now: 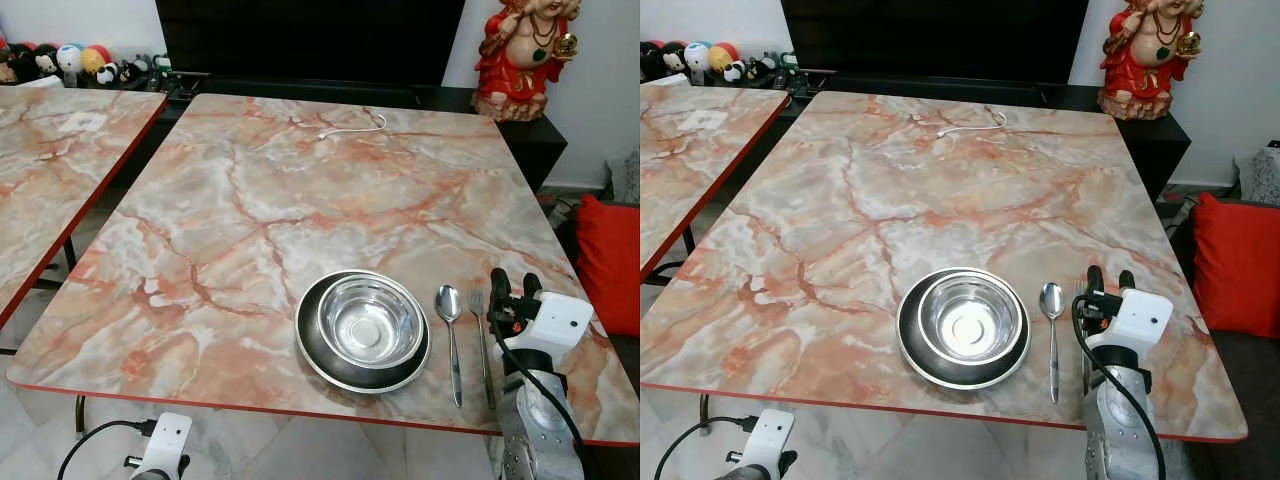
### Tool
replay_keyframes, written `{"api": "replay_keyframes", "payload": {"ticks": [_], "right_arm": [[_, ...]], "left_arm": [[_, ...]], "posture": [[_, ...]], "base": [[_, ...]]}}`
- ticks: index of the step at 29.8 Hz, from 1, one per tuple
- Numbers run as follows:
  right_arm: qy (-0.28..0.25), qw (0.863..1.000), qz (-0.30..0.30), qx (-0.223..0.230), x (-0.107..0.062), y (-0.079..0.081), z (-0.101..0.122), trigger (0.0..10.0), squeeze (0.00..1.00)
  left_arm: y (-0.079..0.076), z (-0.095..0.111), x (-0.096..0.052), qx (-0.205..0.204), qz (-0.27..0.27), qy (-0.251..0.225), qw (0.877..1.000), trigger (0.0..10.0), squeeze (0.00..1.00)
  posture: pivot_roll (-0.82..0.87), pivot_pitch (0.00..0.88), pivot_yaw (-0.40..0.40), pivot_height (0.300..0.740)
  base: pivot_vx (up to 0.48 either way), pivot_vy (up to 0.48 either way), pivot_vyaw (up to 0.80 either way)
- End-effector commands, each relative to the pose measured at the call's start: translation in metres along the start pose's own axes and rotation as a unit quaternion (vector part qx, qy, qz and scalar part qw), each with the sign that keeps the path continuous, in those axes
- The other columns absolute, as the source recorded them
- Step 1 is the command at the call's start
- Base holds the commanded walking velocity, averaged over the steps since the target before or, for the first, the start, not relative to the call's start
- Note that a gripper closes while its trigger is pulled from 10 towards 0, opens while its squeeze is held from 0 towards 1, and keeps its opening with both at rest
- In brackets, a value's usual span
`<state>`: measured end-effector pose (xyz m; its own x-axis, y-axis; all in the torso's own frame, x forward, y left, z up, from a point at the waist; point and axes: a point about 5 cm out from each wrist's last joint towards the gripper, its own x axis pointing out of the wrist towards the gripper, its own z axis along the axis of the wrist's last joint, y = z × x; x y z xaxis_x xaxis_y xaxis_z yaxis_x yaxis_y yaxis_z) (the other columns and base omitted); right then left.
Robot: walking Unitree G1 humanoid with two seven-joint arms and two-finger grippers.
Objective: Setting the table
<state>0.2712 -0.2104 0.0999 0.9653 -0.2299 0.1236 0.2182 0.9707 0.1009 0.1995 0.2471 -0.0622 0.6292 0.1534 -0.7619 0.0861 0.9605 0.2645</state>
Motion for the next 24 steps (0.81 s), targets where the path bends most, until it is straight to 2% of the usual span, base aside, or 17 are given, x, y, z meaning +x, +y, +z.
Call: {"api": "replay_keyframes", "payload": {"ticks": [1, 15, 24], "right_arm": [[-0.005, 1.0, 0.003, -0.002, 0.002, 0.001, 0.0, 10.0, 0.0], [-0.036, 0.999, 0.015, -0.012, 0.003, 0.002, 0.008, 10.0, 0.0], [-0.046, 0.998, 0.045, -0.026, 0.004, 0.014, 0.011, 10.0, 0.0]], "left_arm": [[0.002, -0.007, -0.001, -0.007, 0.005, 0.013, 1.0, 10.0, 0.0], [0.001, -0.007, -0.001, -0.001, 0.0, 0.012, 1.0, 10.0, 0.0], [0.0, -0.007, -0.001, 0.0, -0.002, 0.011, 1.0, 10.0, 0.0]], "posture": [[0.13, 0.0, -0.05, 0.74], [0.12, 0.0, -0.047, 0.74], [0.12, 0.0, -0.048, 0.74]], "base": [[0.0, 0.48, 0.0], [0.0, 0.48, 0.0], [0.0, 0.48, 0.0]]}}
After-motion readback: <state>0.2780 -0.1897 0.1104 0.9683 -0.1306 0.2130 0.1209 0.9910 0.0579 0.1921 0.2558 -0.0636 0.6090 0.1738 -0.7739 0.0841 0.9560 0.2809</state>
